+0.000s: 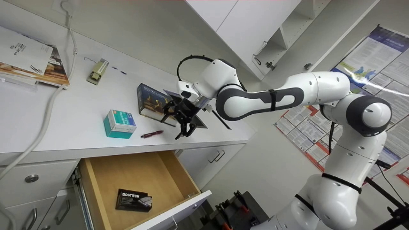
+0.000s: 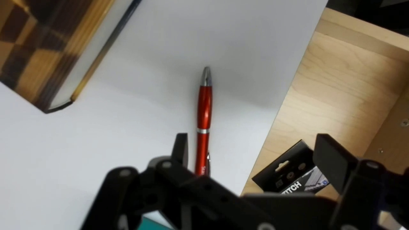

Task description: Put the black box and pen inside the open drawer then close it

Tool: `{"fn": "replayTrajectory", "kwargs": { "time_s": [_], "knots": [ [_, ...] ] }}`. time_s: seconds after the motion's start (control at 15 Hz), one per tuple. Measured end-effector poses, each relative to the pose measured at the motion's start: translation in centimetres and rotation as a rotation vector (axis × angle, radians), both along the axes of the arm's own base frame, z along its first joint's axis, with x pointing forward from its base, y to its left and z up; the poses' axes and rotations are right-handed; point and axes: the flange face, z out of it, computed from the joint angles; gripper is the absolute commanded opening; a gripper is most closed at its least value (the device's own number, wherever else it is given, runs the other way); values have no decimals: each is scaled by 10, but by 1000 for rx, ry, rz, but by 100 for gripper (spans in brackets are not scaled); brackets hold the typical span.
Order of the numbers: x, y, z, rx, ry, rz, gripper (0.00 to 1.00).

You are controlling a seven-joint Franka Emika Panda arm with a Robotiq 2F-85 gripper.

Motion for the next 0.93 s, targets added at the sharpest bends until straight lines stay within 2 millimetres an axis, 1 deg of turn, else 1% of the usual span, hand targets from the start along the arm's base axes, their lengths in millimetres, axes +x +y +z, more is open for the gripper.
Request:
{"fn": "replayTrajectory", "kwargs": {
  "time_s": [0.13,0.33,0.8,0.87,0.93],
  "knots": [
    [3,1,0,19,-24,3,100],
    [7,1,-6,27,-24,1,100],
    [27,5,-28,32,-8,-3,100],
    [30,5,-31,34,-6,-5,75],
    [33,6,-34,36,-5,-7,74]
  ]
}}
